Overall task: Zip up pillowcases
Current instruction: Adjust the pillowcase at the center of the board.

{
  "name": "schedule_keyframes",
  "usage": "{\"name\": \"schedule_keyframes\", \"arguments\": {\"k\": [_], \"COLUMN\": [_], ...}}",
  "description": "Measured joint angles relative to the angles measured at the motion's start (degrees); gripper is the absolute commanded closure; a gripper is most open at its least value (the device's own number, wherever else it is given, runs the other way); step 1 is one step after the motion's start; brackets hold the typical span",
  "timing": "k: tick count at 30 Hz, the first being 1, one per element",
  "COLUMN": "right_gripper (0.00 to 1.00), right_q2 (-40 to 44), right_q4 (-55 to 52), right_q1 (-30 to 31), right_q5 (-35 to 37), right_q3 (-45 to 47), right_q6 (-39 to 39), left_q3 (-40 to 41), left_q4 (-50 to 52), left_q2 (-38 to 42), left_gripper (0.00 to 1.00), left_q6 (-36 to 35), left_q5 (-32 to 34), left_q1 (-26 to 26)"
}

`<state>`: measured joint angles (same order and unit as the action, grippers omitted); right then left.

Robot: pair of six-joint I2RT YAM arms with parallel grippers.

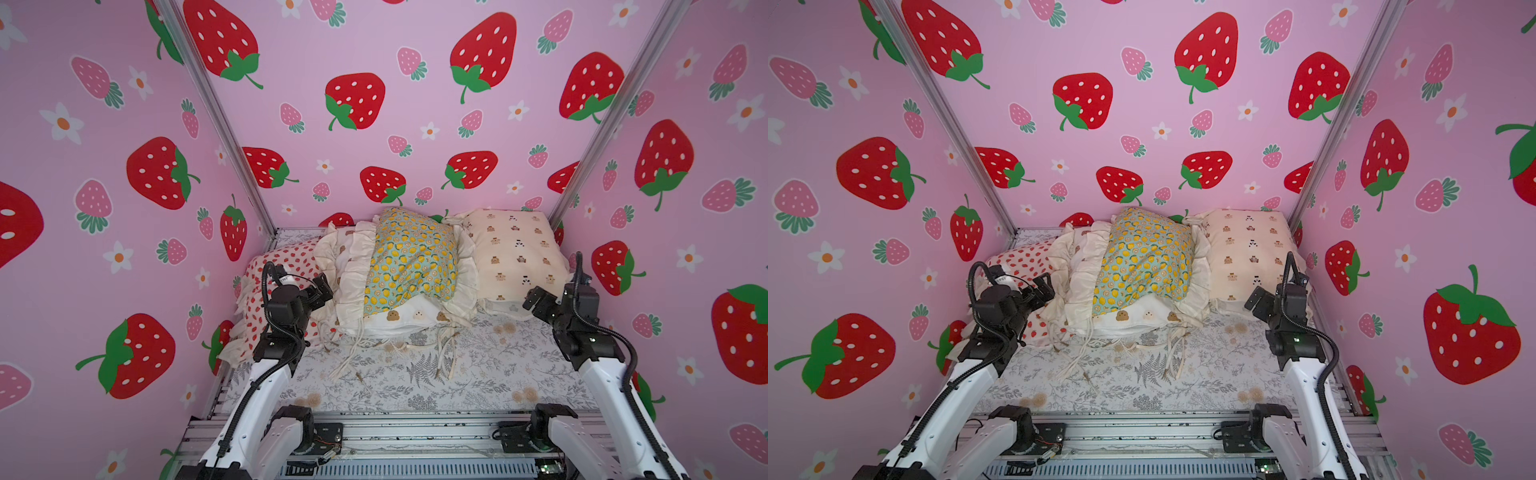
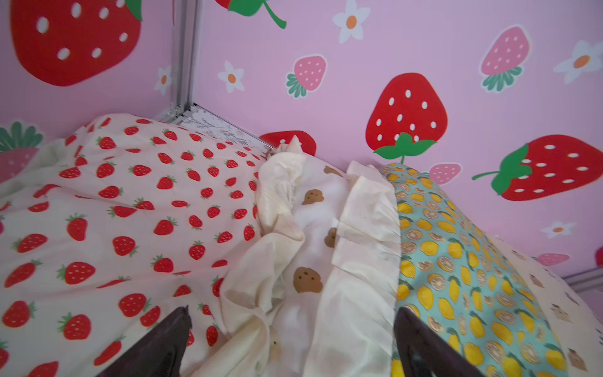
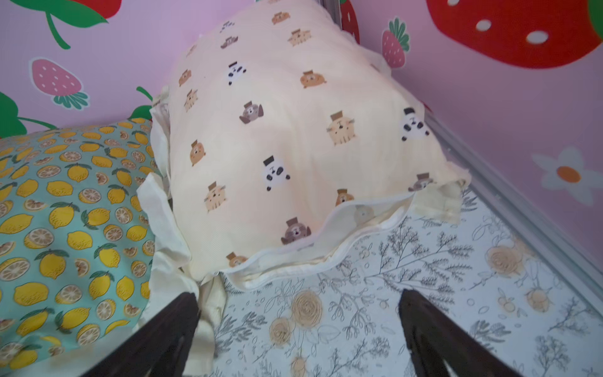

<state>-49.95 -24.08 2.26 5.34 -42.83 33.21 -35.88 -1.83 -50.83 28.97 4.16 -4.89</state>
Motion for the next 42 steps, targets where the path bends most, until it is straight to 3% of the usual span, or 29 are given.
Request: {"name": "schedule_keyframes", "arguments": {"k": [2,8,12,17,24,30,38,42], "right_gripper": [0.00,0.00,0.00,0.00,0.00,0.01,0.01,0.00], "right_q2": [-2.0,-11.5,-12.2,-11.8,-8.3,-7.8,-8.5,-13.8], "right_q4": [-2.2,-7.5,-10.2,-12.0,-13.7,-13.8,-13.3,-12.8], "right_q1": [0.0,0.2,1.8,3.0,3.0,3.0,1.9,1.7], "right_q5": [-2.4,-6.4,-7.2,-8.3,-8.4,-8.8,-7.8,-5.7], "right_q3": [-1.4,-5.6,-6.0,-6.1,-6.1,-6.1,-6.1,-7.5], "right_q6": [1.5,1.7,1.4,0.7,-0.1,-0.5,-0.4,-0.6], "left_q3": [-1.5,-6.7,-13.7,-25.6,-43.5,-56.9,-68.8,-72.8], "left_q4": [2.3,6.4,6.4,5.7,6.4,10.4,12.9,13.9], "left_q2": [0.1,-3.1,-12.9,-30.8,-54.1,-69.1,-80.9,-83.7], "left_gripper": [0.01,0.01,0.03,0.09,0.15,0.17,0.29,0.34], "left_q6": [0.9,2.6,3.0,2.8,2.1,0.6,-1.9,-2.4], "left_q5": [-1.1,-0.3,0.2,-1.0,-3.8,-3.5,-2.2,1.3], "left_q1": [-4.2,-24.6,-36.2,-44.0,-47.5,-47.9,-47.8,-46.9]}}
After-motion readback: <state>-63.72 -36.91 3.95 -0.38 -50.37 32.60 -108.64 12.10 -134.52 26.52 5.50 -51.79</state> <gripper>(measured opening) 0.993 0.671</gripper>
